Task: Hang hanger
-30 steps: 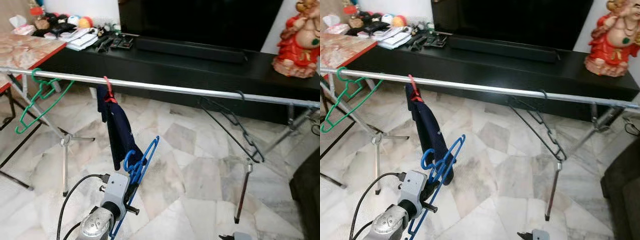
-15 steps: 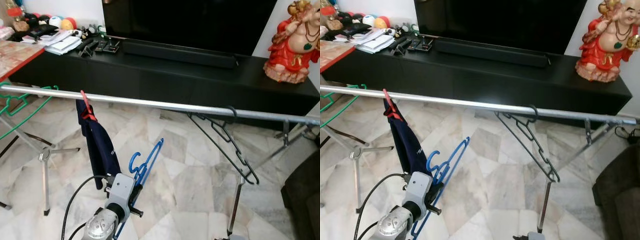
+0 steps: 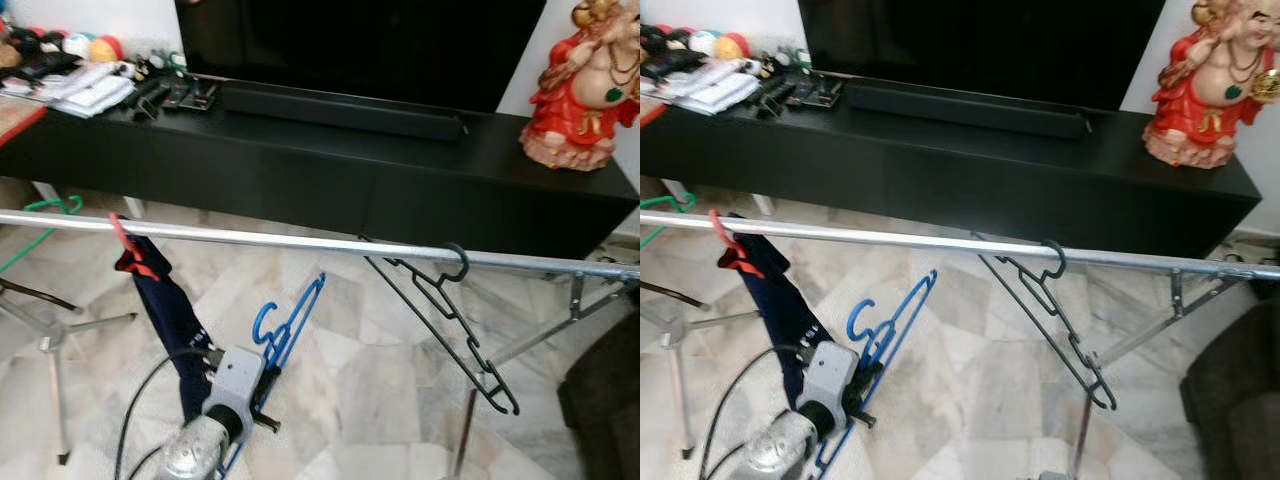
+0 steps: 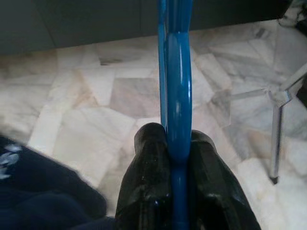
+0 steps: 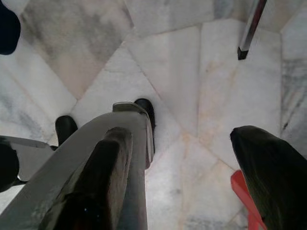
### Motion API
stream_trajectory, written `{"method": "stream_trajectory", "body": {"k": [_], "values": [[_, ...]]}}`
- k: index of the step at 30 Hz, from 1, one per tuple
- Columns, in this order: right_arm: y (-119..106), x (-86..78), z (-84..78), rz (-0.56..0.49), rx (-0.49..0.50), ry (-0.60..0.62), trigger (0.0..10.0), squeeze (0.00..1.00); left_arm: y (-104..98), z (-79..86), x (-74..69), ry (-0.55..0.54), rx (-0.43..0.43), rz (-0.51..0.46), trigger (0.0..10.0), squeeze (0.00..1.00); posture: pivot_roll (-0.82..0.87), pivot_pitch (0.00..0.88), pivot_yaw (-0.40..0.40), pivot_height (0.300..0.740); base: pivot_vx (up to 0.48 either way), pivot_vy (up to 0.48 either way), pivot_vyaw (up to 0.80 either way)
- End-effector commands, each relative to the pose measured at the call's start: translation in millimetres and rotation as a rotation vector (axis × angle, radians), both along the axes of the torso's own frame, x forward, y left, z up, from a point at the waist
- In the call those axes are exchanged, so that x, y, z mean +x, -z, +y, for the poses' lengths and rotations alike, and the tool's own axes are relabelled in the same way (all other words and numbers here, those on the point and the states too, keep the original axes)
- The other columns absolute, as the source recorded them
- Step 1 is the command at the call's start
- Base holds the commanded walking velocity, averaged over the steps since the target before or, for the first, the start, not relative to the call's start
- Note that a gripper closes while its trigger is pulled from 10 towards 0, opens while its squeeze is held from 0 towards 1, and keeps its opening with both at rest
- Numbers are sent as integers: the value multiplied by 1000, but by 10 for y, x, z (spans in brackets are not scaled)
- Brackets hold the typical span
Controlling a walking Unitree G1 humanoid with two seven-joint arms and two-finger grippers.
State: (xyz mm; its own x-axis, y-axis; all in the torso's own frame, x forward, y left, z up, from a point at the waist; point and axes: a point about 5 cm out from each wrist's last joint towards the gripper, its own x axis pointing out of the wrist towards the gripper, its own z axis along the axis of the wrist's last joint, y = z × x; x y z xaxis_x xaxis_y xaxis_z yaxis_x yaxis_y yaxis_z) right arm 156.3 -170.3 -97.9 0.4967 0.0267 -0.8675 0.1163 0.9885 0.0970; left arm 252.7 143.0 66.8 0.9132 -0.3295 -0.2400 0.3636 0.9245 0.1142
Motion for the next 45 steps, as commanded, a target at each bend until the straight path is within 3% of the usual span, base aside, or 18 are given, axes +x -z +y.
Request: {"method": "stream_trajectory", "body": {"k": [1, 6, 10, 16, 20, 26, 31, 35, 38, 45], "values": [[35, -83, 20, 33, 9, -7, 10000, 0, -85, 12, 20, 0, -25, -52, 10000, 0, 62, 182, -81, 740, 0, 0, 0], [31, -75, 12, 29, 7, -6, 10000, 0, -214, 17, 143, -23, -59, -113, 10000, 0, 62, 182, -82, 740, 0, 0, 0], [30, -74, 5, 28, 2, -9, 10000, 0, -271, -51, 257, 31, -22, -118, 10000, 0, 54, 177, -88, 740, 0, 0, 0], [28, -69, 2, 28, 4, -9, 10000, 0, -364, -18, 439, -45, -3, -136, 10000, 0, 56, 179, -88, 740, 0, 0, 0], [20, -49, -6, 21, 9, -12, 10000, 0, -472, -101, 556, -50, -67, -156, 10000, 0, 51, 189, -84, 740, 0, 0, 0], [18, -43, 11, 16, 10, -11, 10000, 0, -633, -240, 708, 23, -50, -187, 10000, 0, 26, 187, -46, 740, 0, 0, 0], [19, -45, 15, 13, 17, 11, 10000, 0, -675, -223, 786, 14, -13, -174, 10000, 0, 27, 187, -32, 740, 0, 0, 0], [29, -66, 25, 21, 29, 33, 10000, 0, -744, -83, 932, -124, -24, -126, 10000, 0, 32, 184, -19, 740, 0, 0, 0], [31, -71, 29, 26, 32, 34, 10000, 0, -732, -56, 957, -171, -36, -99, 10000, 0, 33, 183, -19, 740, 0, 0, 0], [19, -41, 2, 19, 19, 42, 10000, 0, -631, -133, 984, -193, -46, -38, 10000, 0, 31, 177, -25, 740, 0, 0, 0]]}}
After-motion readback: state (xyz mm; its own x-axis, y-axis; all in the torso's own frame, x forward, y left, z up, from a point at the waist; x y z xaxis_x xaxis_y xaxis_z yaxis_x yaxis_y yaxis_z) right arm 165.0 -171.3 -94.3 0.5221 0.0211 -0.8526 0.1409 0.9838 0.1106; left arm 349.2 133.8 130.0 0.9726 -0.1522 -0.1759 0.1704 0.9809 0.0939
